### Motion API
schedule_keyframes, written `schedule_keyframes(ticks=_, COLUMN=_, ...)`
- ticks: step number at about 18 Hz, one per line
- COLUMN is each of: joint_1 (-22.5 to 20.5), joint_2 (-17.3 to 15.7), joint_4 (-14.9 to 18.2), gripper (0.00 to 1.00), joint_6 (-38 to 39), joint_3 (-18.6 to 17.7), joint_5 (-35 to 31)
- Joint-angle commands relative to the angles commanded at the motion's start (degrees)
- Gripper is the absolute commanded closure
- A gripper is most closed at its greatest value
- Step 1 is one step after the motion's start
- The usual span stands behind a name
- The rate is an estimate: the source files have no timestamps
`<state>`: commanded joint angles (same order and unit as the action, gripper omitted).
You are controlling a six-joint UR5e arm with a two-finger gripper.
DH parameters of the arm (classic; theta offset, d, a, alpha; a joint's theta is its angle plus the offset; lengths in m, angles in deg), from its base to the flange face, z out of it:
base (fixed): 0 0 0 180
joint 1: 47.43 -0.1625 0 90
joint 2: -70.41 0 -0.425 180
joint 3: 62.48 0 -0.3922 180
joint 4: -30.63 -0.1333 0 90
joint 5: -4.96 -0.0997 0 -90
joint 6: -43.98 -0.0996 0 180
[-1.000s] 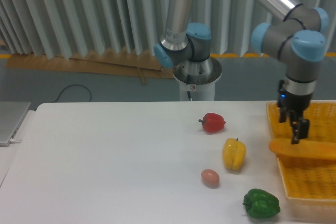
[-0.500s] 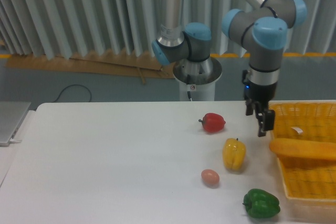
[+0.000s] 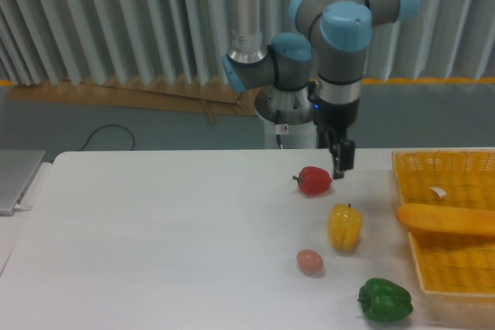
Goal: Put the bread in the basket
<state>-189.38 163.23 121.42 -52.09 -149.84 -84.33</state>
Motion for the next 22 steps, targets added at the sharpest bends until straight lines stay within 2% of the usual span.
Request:
schedule_keyframes(ticks=6, joint_1=3.2, joint_2=-4.8, joint_4=3.9, gripper=0.0, joint_6=0.3, joint_3=-0.5, joint_5=-0.3)
schedule_keyframes(ticks=11, joint_1=7.4, joint_2=-4.6, joint_4=4.5, gripper=0.0, joint_6=3.9, joint_3=-0.7, joint_5=0.1)
schedule_keyframes(ticks=17, joint_1=12.5, joint_2=-3.3, joint_4=3.3, gripper=0.0, joint_6=8.9, joint_3=-0.3, joint_5=0.8)
schedule_keyframes(ticks=22, joint_1=12.9, joint_2=-2.9, joint_4=2.6, gripper=0.0, joint_6=9.2, joint_3=-0.2, joint_5=0.4)
